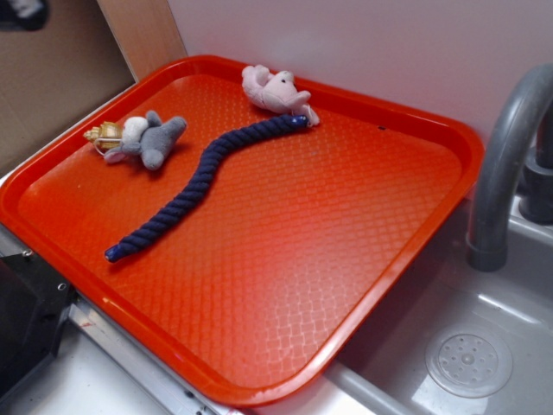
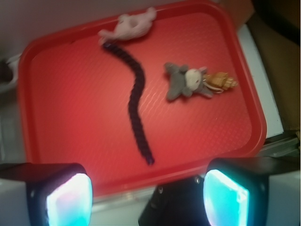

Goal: Grab the blue rope.

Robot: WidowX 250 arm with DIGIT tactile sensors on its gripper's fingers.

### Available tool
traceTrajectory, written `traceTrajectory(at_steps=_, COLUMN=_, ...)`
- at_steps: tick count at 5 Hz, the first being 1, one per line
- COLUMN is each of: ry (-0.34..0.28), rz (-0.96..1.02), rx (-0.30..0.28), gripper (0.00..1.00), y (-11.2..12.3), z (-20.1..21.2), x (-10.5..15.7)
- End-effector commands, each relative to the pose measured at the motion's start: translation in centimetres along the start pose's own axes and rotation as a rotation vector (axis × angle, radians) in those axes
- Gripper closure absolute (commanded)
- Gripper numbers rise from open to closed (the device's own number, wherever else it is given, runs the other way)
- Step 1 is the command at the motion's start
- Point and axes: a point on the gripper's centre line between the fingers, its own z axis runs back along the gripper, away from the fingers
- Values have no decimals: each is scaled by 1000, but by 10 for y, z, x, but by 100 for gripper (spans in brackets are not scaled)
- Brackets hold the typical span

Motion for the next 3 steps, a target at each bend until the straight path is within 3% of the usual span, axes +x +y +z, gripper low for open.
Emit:
traceTrajectory(at_steps=1, ry=-113, rz=84, rx=57, gripper=0, y=-5, z=-32, x=49)
traceTrajectory(at_steps=2, ry=-147, rz=65, rx=47, gripper=0, y=-16, z=-55, x=60)
traceTrajectory(at_steps=3, ry=-143, rz=63, rx=68, gripper=0, y=-21, z=-84, x=67)
